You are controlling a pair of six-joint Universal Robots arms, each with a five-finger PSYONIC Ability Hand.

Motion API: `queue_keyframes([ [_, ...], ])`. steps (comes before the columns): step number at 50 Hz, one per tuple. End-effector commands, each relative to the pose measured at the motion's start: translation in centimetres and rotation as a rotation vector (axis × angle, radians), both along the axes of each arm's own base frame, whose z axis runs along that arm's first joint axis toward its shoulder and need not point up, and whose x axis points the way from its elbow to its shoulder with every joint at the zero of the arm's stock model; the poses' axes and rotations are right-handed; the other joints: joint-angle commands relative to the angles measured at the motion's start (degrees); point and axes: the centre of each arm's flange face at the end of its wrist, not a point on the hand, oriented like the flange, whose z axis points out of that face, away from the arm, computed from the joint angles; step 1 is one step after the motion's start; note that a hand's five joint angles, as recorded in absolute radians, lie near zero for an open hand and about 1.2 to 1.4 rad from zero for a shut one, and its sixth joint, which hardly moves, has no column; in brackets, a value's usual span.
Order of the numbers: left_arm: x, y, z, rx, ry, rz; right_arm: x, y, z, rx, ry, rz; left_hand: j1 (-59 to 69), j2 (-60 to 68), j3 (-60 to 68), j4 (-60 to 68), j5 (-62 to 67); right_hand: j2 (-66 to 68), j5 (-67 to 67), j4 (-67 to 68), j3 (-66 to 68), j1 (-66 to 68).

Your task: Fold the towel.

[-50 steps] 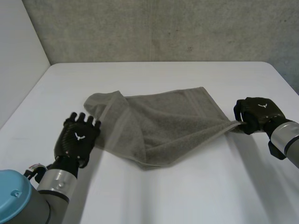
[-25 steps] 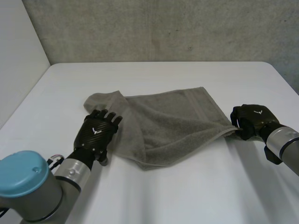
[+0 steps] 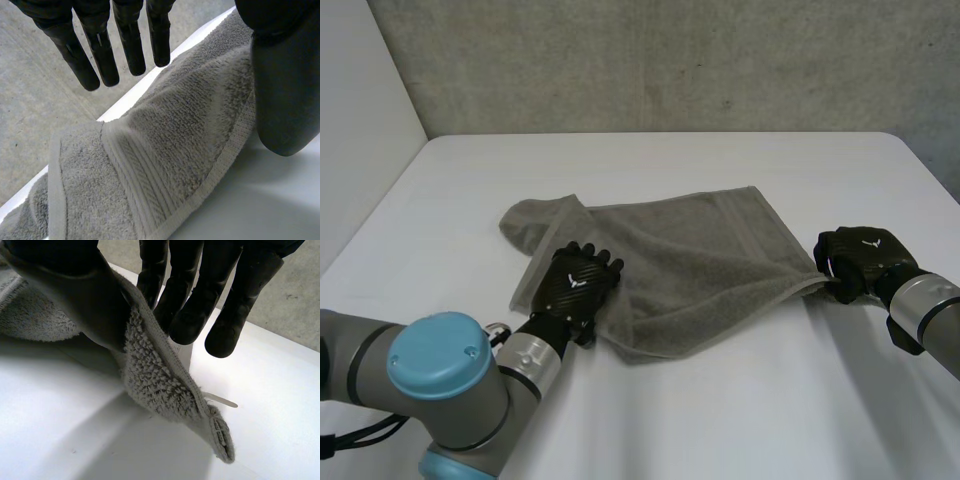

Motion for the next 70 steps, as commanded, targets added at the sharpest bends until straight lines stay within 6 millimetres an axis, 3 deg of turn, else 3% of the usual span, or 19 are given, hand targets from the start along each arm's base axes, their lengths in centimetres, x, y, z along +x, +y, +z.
queue_keyframes([
  [1, -0.4, -0.6, -0.3, 0.009, 0.018, 0.008, 0.0, 0.1, -0.2, 0.006, 0.000, 0.001, 0.1, 0.1, 0.1, 0.0, -10.2, 3.9, 6.0, 3.7, 4.0, 11.3],
  [25, 0.9, -2.5, 0.0, -0.030, 0.007, 0.204, 0.3, 0.2, -0.6, 0.020, 0.002, 0.008, 21.1, 21.2, 21.1, 21.0, 10.8, 3.9, 6.0, 3.7, 4.0, 11.3],
  [29, 1.0, -2.4, 0.0, -0.029, 0.004, 0.205, 0.3, 0.1, -0.6, 0.018, 0.002, 0.008, 31.3, 31.4, 31.4, 31.3, 21.1, 3.9, 6.0, 3.7, 4.0, 11.3],
  [31, 1.0, -2.3, 0.1, -0.027, 0.005, 0.201, 0.3, 0.1, -0.5, 0.016, 0.000, 0.009, 52.4, 52.5, 52.4, 52.3, 42.1, 3.9, 6.0, 3.7, 4.0, 11.3],
  [40, 1.5, -2.1, 2.2, -0.063, 0.037, 0.206, 0.3, -0.3, 0.8, -0.018, -0.004, 0.007, 52.5, 52.6, 52.5, 52.4, 42.2, 3.9, 6.0, 3.7, 4.0, 11.3],
  [43, 1.7, -2.2, 4.8, -0.120, 0.079, 0.211, 0.2, -0.7, 3.3, -0.083, -0.006, 0.002, 52.5, 52.6, 52.5, 52.4, 42.2, 3.9, 6.0, 3.7, 4.0, 11.3],
  [45, 2.5, -3.1, 8.6, -0.210, 0.137, 0.247, 0.0, -0.7, 7.1, -0.150, -0.010, -0.002, 52.5, 52.6, 52.5, 52.4, 42.2, 3.9, 6.0, 3.7, 4.0, 11.3],
  [46, 2.5, -3.1, 8.6, -0.210, 0.138, 0.247, 0.0, -0.7, 7.1, -0.150, -0.010, -0.002, 52.5, 52.6, 52.5, 52.4, 42.2, 3.9, 6.0, 3.7, 4.0, 11.3],
  [47, 3.3, -3.6, 11.2, -0.271, 0.169, 0.272, 0.0, -0.5, 9.1, -0.184, -0.012, -0.002, 52.5, 52.6, 52.5, 52.4, 42.2, 3.9, 6.0, 3.7, 4.0, 11.3],
  [48, 3.3, -3.6, 11.2, -0.272, 0.170, 0.273, 0.0, -0.5, 9.2, -0.184, -0.012, -0.002, 52.5, 52.6, 52.5, 52.4, 42.2, 3.9, 6.0, 3.7, 4.0, 11.3],
  [49, 4.2, -3.6, 13.8, -0.331, 0.191, 0.294, -0.1, -0.2, 11.3, -0.220, -0.014, -0.002, 52.5, 52.6, 52.5, 52.4, 42.2, 3.9, 6.0, 3.7, 4.0, 11.3],
  [50, 4.9, -3.4, 16.5, -0.398, 0.207, 0.313, -0.1, 0.3, 13.6, -0.259, -0.016, -0.001, 52.5, 52.6, 52.5, 52.4, 42.2, 3.9, 6.0, 3.7, 4.0, 11.3],
  [51, 4.9, -3.4, 16.5, -0.399, 0.207, 0.313, -0.1, 0.3, 13.6, -0.259, -0.016, -0.001, 52.5, 52.6, 52.5, 52.4, 42.2, 3.9, 6.0, 3.7, 4.0, 11.3],
  [53, 5.8, -2.4, 21.7, -0.519, 0.235, 0.330, -0.1, 1.6, 18.4, -0.351, -0.020, 0.006, 52.5, 52.6, 52.5, 52.4, 42.2, 3.9, 6.0, 3.7, 4.0, 11.3],
  [56, 6.2, -1.7, 23.7, -0.557, 0.242, 0.335, -0.2, 2.2, 20.7, -0.392, -0.020, 0.006, 52.5, 52.6, 52.5, 52.4, 42.2, 3.9, 6.0, 3.7, 4.0, 11.3],
  [58, 6.7, -0.7, 26.5, -0.581, 0.245, 0.336, -0.1, 3.4, 24.5, -0.453, -0.022, 0.022, 52.5, 52.6, 52.5, 52.4, 42.2, 3.9, 6.0, 3.7, 4.0, 11.3],
  [64, 6.7, -0.3, 27.6, -0.529, 0.199, 0.311, 0.1, 3.9, 26.6, -0.476, 0.053, 0.066, 52.5, 52.6, 52.5, 52.4, 42.2, 3.9, 6.0, 3.7, 4.0, 11.3],
  [67, 6.5, -0.8, 26.5, -0.460, 0.136, 0.290, 0.5, 2.9, 25.6, -0.452, 0.154, 0.098, 52.5, 52.6, 52.5, 52.4, 42.2, 3.9, 6.0, 3.7, 4.0, 11.3],
  [70, 6.0, -2.3, 23.7, -0.369, 0.057, 0.267, 1.7, 1.8, 23.7, -0.406, 0.225, 0.144, 52.5, 52.6, 52.5, 52.4, 42.2, 3.9, 6.0, 3.7, 4.0, 11.3],
])
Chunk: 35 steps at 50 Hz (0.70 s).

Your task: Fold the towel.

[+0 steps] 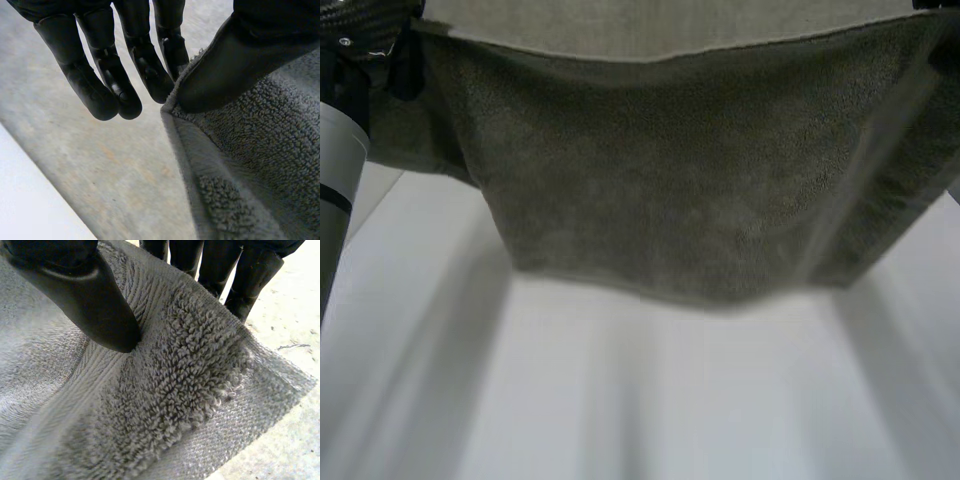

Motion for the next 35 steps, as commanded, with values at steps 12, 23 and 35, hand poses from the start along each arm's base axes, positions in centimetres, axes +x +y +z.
queue_keyframes([
  [12, -3.0, -9.6, -10.6, 0.233, -0.370, 0.034, 5.9, -9.1, -10.9, 0.113, 0.348, 0.001, -1.4, -6.7, -8.1, -6.8, -13.9, 3.9, 5.7, 3.7, 3.7, 11.3],
  [23, -4.0, -14.3, 3.5, -0.368, -0.120, 0.221, 10.0, -12.0, -1.5, -0.477, 0.119, -0.138, -1.4, -6.7, -8.1, -6.8, -13.9, 3.9, 5.7, 3.7, 3.7, 11.3],
  [35, -3.6, -13.4, 4.1, -0.441, 0.003, 0.185, 9.0, -7.9, 2.2, -0.557, 0.015, -0.073, -1.4, -6.7, -8.1, -6.8, -13.9, 3.9, 5.7, 3.7, 3.7, 11.3],
])
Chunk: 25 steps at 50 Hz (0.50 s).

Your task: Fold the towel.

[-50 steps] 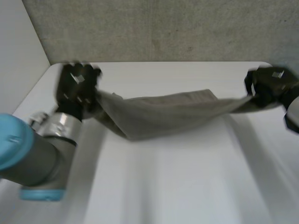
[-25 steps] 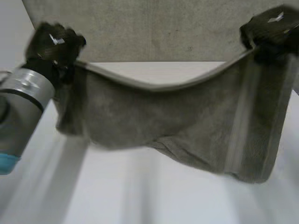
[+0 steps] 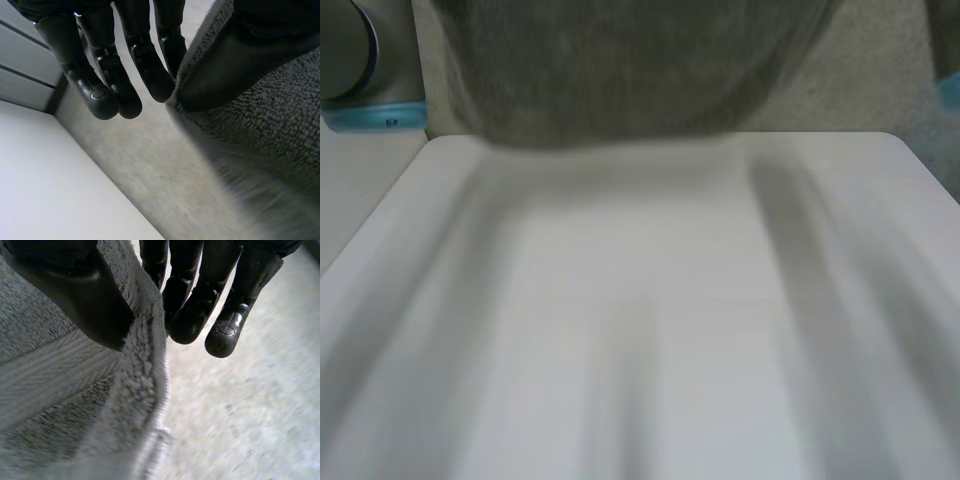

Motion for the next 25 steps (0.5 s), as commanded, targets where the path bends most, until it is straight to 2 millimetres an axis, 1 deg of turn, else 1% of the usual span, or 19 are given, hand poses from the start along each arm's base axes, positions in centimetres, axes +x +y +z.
queue_keyframes([
  [1, 0.2, -0.5, -4.1, 0.121, -0.014, -0.057, 0.2, 1.3, -2.6, 0.139, 0.081, 0.070, -1.4, -6.9, -8.1, -6.8, -14.0, 3.9, 5.7, 3.7, 3.7, 11.3],
  [3, 0.2, -0.5, -7.9, 0.236, -0.040, -0.105, 0.5, 1.4, -6.8, 0.308, 0.156, 0.108, -1.4, -6.9, -8.1, -6.8, -14.0, 3.9, 5.7, 3.7, 3.7, 11.3],
  [4, 0.2, -0.5, -7.9, 0.237, -0.040, -0.105, 0.5, 1.4, -6.8, 0.309, 0.157, 0.108, -1.4, -6.9, -8.1, -6.8, -14.0, 3.9, 5.7, 3.7, 3.7, 11.3],
  [5, 0.5, -0.5, -9.9, 0.298, -0.060, -0.121, 0.5, 1.5, -8.8, 0.381, 0.185, 0.118, -1.4, -6.9, -8.1, -6.8, -14.0, 3.9, 5.7, 3.7, 3.7, 11.3],
  [6, 0.5, -0.5, -10.0, 0.298, -0.060, -0.121, 0.5, 1.5, -8.8, 0.381, 0.186, 0.118, -1.4, -6.9, -8.1, -6.8, -14.0, 3.9, 5.7, 3.7, 3.7, 11.3],
  [8, 1.5, -0.2, -14.9, 0.436, -0.111, -0.129, 0.7, 1.8, -12.4, 0.489, 0.230, 0.137, -1.4, -6.9, -8.1, -6.8, -14.0, 3.9, 5.7, 3.7, 3.7, 11.3],
  [9, 1.5, -0.2, -15.0, 0.437, -0.111, -0.129, 0.7, 1.8, -12.4, 0.490, 0.230, 0.137, -1.4, -6.9, -8.1, -6.8, -14.0, 3.9, 5.7, 3.7, 3.7, 11.3],
  [11, 1.9, 1.0, -19.4, 0.540, -0.159, -0.146, 0.5, 2.3, -16.4, 0.607, 0.280, 0.144, -1.4, -6.9, -8.1, -6.8, -14.0, 3.9, 5.7, 3.7, 3.7, 11.3],
  [12, 1.9, 1.0, -19.4, 0.540, -0.159, -0.146, 0.5, 2.3, -16.5, 0.608, 0.280, 0.144, -1.4, -6.9, -8.1, -6.8, -14.0, 3.9, 5.7, 3.7, 3.7, 11.3],
  [13, 2.1, 1.7, -21.3, 0.576, -0.176, -0.154, 0.3, 2.6, -18.4, 0.662, 0.304, 0.146, -1.4, -6.9, -8.1, -6.8, -14.0, 3.9, 5.7, 3.7, 3.7, 11.3],
  [14, 2.1, 1.7, -21.4, 0.576, -0.176, -0.154, 0.3, 2.6, -18.4, 0.663, 0.304, 0.146, -1.4, -6.9, -8.1, -6.8, -14.0, 3.9, 5.7, 3.7, 3.7, 11.3],
  [16, 2.4, 3.3, -24.9, 0.627, -0.208, -0.169, 0.0, 3.5, -22.1, 0.770, 0.352, 0.145, -1.4, -6.9, -8.1, -6.8, -14.0, 3.9, 5.7, 3.7, 3.7, 11.3],
  [17, 2.4, 3.3, -24.9, 0.627, -0.208, -0.169, 0.0, 3.5, -22.1, 0.771, 0.352, 0.145, -1.4, -6.9, -8.1, -6.8, -14.0, 3.9, 5.7, 3.7, 3.7, 11.3],
  [19, 2.6, 4.6, -27.2, 0.644, -0.226, -0.178, -0.5, 4.4, -26.3, 0.887, 0.407, 0.140, -1.4, -6.9, -8.1, -6.8, -14.0, 3.9, 5.7, 3.7, 3.7, 11.3],
  [20, 2.6, 4.6, -27.2, 0.644, -0.226, -0.178, -0.5, 4.4, -26.4, 0.887, 0.407, 0.140, -1.4, -6.9, -8.1, -6.8, -14.0, 3.9, 5.7, 3.7, 3.7, 11.3],
  [22, 2.8, 5.1, -28.2, 0.652, -0.236, -0.179, -1.0, 5.4, -29.2, 0.968, 0.438, 0.140, -1.4, -6.9, -8.1, -6.8, -14.0, 3.9, 5.7, 3.7, 3.7, 11.3],
  [23, 3.1, 5.6, -29.1, 0.671, -0.243, -0.174, -1.0, 5.4, -29.2, 0.969, 0.438, 0.140, -1.4, -6.9, -8.1, -6.8, -14.0, 3.9, 5.7, 3.7, 3.7, 11.3],
  [24, 3.3, 6.3, -30.0, 0.696, -0.253, -0.172, -1.4, 6.0, -30.1, 1.003, 0.446, 0.137, -1.4, -6.9, -8.1, -6.8, -14.0, 3.9, 5.7, 3.7, 3.7, 11.3],
  [25, 3.3, 6.3, -30.0, 0.696, -0.253, -0.171, -1.4, 6.0, -30.2, 1.003, 0.446, 0.136, -1.4, -6.9, -8.1, -6.8, -14.0, 3.9, 5.7, 3.7, 3.7, 11.3],
])
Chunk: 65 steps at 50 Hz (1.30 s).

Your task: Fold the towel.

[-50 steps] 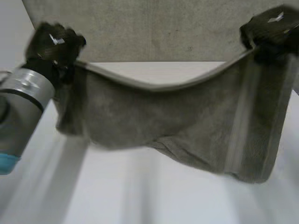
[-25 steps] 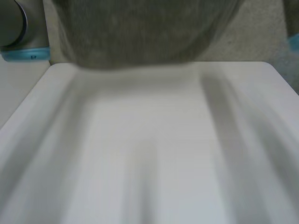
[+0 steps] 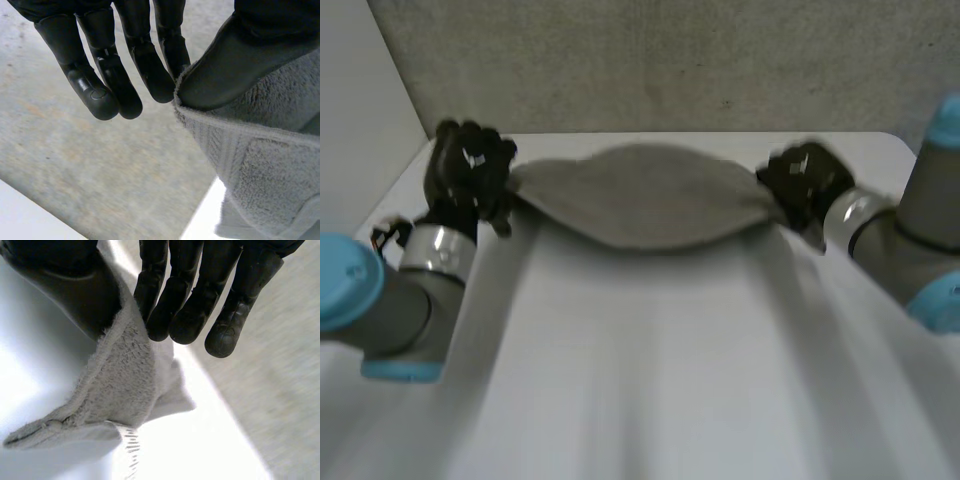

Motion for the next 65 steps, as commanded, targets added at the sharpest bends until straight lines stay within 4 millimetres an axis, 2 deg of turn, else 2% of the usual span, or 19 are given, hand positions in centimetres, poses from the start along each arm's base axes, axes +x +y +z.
queue_keyframes([
  [1, 0.9, 2.8, -4.2, 0.076, -0.050, -0.001, -1.6, 2.1, -5.6, 0.165, 0.075, -0.021, -1.4, -6.9, -8.1, -6.8, -14.2, 3.6, 5.6, 3.7, 3.7, 11.3],
  [4, 1.4, 4.3, -5.5, 0.129, -0.070, 0.000, -2.7, 3.0, -6.4, 0.199, 0.083, -0.043, -1.4, -6.9, -8.1, -6.8, -14.2, 3.6, 5.6, 3.7, 3.7, 11.3],
  [7, 1.7, 5.5, -6.5, 0.172, -0.084, -0.003, -3.5, 4.1, -5.5, 0.186, 0.073, -0.056, -1.4, -6.9, -8.1, -6.8, -14.2, 3.6, 5.6, 3.7, 3.7, 11.3],
  [12, 1.9, 6.6, -6.9, 0.194, -0.093, -0.007, -4.2, 4.9, -4.7, 0.148, 0.054, -0.069, -1.4, -6.9, -8.1, -6.8, -14.2, 3.6, 5.6, 3.7, 3.7, 11.3],
  [19, 2.1, 5.8, -7.3, 0.193, -0.095, 0.009, -4.5, 4.7, -4.6, 0.116, 0.037, -0.080, -1.4, -6.9, -8.1, -6.8, -14.2, 3.6, 5.6, 3.7, 3.7, 11.3],
  [23, 2.7, 4.6, -8.3, 0.213, -0.107, 0.043, -4.5, 4.6, -4.9, 0.115, 0.033, -0.083, -16.2, -21.7, -22.8, -21.5, -28.9, 3.6, 5.6, 3.7, 3.7, 11.3],
  [24, 2.7, 4.6, -8.3, 0.213, -0.107, 0.043, -4.5, 4.6, -4.9, 0.115, 0.033, -0.083, -16.2, -21.7, -22.9, -21.5, -29.0, 3.6, 5.6, 3.7, 3.7, 11.3],
  [26, 2.8, 4.3, -8.9, 0.215, -0.140, 0.053, -4.4, 4.6, -5.5, 0.128, 0.036, -0.083, -32.6, -38.1, -39.3, -37.9, -45.4, 3.6, 5.6, 3.7, 3.7, 11.3],
  [31, 3.2, 4.1, -9.4, 0.202, -0.216, 0.078, -4.4, 4.6, -6.1, 0.145, 0.041, -0.083, -35.6, -41.1, -42.2, -40.9, -48.3, 3.6, 5.6, 3.7, 3.7, 11.3],
  [32, 3.3, 4.2, -9.5, 0.198, -0.237, 0.084, -4.5, 4.5, -6.1, 0.146, 0.041, -0.085, -35.2, -40.7, -41.9, -40.5, -48.0, -0.3, 1.7, -0.2, -0.3, 7.4],
  [40, 4.1, 3.8, -9.5, 0.196, -0.262, 0.109, -4.8, 4.4, -6.5, 0.154, 0.042, -0.098, -30.0, -35.5, -36.7, -35.3, -42.8, -5.8, -3.7, -5.6, -5.7, 2.0],
  [51, 5.0, 3.1, -9.4, 0.199, -0.260, 0.143, -5.0, 4.4, -6.7, 0.157, 0.044, -0.108, -31.5, -37.0, -38.2, -36.8, -44.3, -4.4, -2.4, -4.3, -4.3, 3.3],
  [53, 5.4, 2.8, -9.2, 0.197, -0.253, 0.155, -5.0, 4.4, -6.7, 0.158, 0.045, -0.108, -20.7, -26.2, -27.4, -26.0, -33.4, -4.4, -2.4, -4.3, -4.3, 3.3],
  [54, 5.4, 2.8, -9.2, 0.197, -0.253, 0.155, -5.0, 4.4, -6.7, 0.158, 0.045, -0.108, -20.6, -26.1, -27.3, -25.9, -33.3, -4.4, -2.4, -4.3, -4.3, 3.3],
  [56, 5.6, 2.8, -9.1, 0.197, -0.251, 0.161, -5.0, 4.4, -6.7, 0.158, 0.045, -0.108, -1.5, -7.0, -8.2, -6.9, -14.3, -3.4, -1.4, -3.3, -3.3, 4.3],
  [59, 5.6, 2.8, -8.9, 0.195, -0.255, 0.155, -5.0, 4.4, -6.7, 0.158, 0.045, -0.105, -1.4, -6.9, -8.1, -6.8, -14.2, 3.6, 5.6, 3.7, 3.6, 11.3],
  [65, 5.5, 3.4, -8.4, 0.215, -0.268, 0.141, -5.1, 4.3, -6.4, 0.146, 0.045, -0.108, -1.4, -6.9, -8.1, -6.8, -14.2, 3.6, 5.6, 3.7, 3.7, 11.3],
])
